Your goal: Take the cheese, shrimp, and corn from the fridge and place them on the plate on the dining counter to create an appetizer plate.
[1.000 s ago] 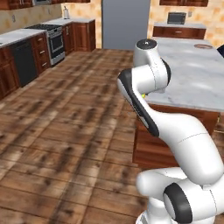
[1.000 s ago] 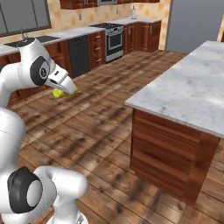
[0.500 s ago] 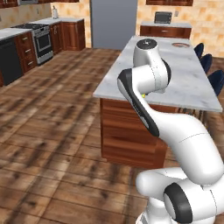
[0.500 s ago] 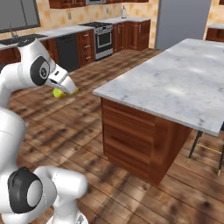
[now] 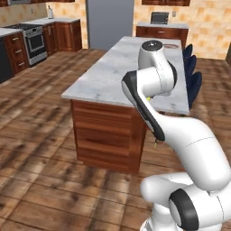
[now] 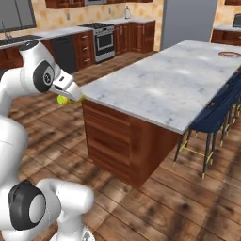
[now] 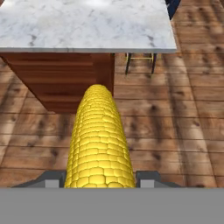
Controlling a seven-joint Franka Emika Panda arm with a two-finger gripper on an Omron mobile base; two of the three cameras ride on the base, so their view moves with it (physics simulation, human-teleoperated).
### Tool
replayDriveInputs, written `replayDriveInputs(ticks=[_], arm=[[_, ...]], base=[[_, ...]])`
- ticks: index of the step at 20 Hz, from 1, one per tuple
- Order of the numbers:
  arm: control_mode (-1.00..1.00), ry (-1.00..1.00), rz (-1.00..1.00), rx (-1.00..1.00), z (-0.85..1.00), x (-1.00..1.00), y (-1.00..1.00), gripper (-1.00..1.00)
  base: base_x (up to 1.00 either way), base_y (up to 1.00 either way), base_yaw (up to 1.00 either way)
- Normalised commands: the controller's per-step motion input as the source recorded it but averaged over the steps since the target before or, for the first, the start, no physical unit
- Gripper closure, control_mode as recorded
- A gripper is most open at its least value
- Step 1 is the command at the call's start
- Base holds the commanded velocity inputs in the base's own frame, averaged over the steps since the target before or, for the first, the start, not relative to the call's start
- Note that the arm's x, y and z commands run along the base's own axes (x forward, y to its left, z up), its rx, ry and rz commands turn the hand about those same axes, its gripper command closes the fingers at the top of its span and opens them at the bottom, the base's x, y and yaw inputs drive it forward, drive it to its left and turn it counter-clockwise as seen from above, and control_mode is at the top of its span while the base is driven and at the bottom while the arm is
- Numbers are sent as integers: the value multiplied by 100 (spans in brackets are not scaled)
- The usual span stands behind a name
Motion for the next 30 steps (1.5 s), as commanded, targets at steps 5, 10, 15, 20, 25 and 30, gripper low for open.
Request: replayDriveInputs(ticks=[5,10,15,20,25,30], arm=[[100,0,0,0,0,0,0,100],[100,0,0,0,0,0,0,100],[100,0,0,0,0,0,0,100],[100,0,0,0,0,0,0,100],[100,0,0,0,0,0,0,100],[100,0,0,0,0,0,0,100]], base=[[13,-100,17],[31,-100,21],[37,-100,21],[39,-100,23],[38,-100,23],[35,-100,24]])
